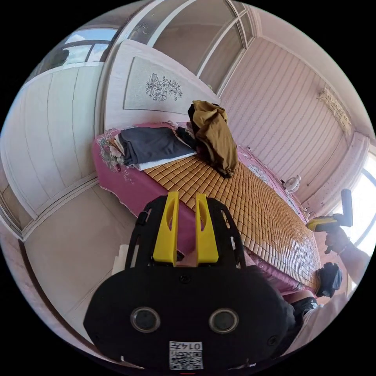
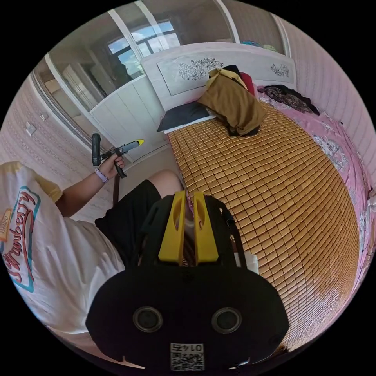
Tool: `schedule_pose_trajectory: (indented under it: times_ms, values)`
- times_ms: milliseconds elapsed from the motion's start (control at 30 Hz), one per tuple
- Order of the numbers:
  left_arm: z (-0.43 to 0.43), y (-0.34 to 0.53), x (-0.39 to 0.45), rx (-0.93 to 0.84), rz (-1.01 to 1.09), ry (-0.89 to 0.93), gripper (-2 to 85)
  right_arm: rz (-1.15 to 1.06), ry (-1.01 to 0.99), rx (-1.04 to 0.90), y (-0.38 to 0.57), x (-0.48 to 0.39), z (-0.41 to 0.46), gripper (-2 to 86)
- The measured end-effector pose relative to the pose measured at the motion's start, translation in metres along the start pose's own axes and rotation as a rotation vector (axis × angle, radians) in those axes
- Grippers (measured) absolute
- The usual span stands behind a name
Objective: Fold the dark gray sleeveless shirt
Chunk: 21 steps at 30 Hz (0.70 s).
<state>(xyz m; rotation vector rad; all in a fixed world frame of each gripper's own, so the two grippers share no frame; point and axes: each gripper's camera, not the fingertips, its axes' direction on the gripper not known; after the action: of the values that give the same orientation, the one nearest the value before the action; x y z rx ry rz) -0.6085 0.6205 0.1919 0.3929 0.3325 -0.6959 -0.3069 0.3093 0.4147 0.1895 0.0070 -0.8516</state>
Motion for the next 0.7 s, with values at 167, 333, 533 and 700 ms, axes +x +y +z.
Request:
schedule_pose_trajectory:
  times_ms: [167,333,533,700]
  values:
    - [0.009,-0.036,-0.072,0.028,-0.099,-0.049,7.1,-0.040,0.045,-0.094,-0.115,0.003,0.064,5.1]
    - [0.025,-0.085,-0.118,0.060,-0.134,-0.089,6.9,-0.138,0.068,-0.142,-0.254,0.000,0.133,6.3]
    - [0.052,-0.149,-0.149,0.106,-0.114,-0.120,8.7,-0.195,0.193,-0.163,-0.386,-0.003,0.199,8.8]
    - [0.085,-0.186,-0.167,0.002,-0.151,-0.115,12.0,-0.041,0.296,-0.126,-0.466,0.012,0.234,8.8]
